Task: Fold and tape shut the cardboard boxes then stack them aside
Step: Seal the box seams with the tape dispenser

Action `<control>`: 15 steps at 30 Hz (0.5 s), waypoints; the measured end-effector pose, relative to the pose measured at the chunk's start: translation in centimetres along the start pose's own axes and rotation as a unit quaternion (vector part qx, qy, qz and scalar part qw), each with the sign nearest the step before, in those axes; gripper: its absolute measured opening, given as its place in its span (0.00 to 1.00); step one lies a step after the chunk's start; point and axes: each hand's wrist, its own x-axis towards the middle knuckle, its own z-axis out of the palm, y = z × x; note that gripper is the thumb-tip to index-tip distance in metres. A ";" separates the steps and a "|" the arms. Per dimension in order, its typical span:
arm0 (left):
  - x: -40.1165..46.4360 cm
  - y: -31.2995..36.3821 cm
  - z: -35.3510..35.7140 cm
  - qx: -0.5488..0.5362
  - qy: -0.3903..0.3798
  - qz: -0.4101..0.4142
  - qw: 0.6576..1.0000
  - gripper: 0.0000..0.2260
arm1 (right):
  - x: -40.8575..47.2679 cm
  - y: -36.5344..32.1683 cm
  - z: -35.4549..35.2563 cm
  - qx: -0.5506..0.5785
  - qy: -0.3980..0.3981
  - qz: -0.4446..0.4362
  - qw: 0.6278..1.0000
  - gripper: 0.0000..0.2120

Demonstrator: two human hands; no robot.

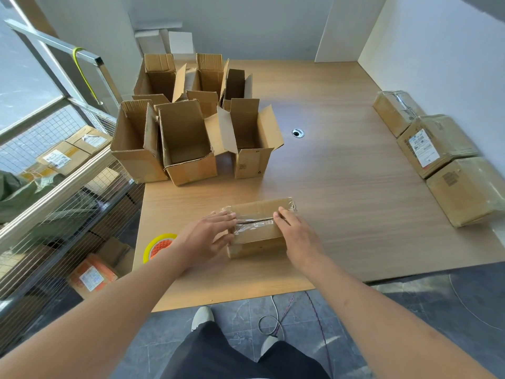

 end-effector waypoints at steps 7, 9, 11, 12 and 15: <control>-0.3 -0.1 2.0 0.025 0.051 -0.008 0.998 0.33 | 0.7 0.5 1.3 0.035 0.024 0.005 0.999 0.44; -0.3 0.0 2.8 0.053 0.078 -0.008 0.996 0.31 | 0.7 0.5 1.3 0.037 0.028 0.002 0.999 0.44; -0.2 0.3 3.2 0.088 0.103 0.005 0.991 0.29 | 0.7 0.7 1.6 0.036 0.027 0.000 0.999 0.44; -0.2 0.4 3.4 0.106 0.117 0.018 0.987 0.27 | 0.7 0.8 1.8 0.033 0.023 -0.002 0.999 0.44; -0.1 0.7 4.0 0.135 0.163 0.056 0.976 0.23 | 1.0 0.8 2.4 0.010 0.003 -0.007 1.000 0.43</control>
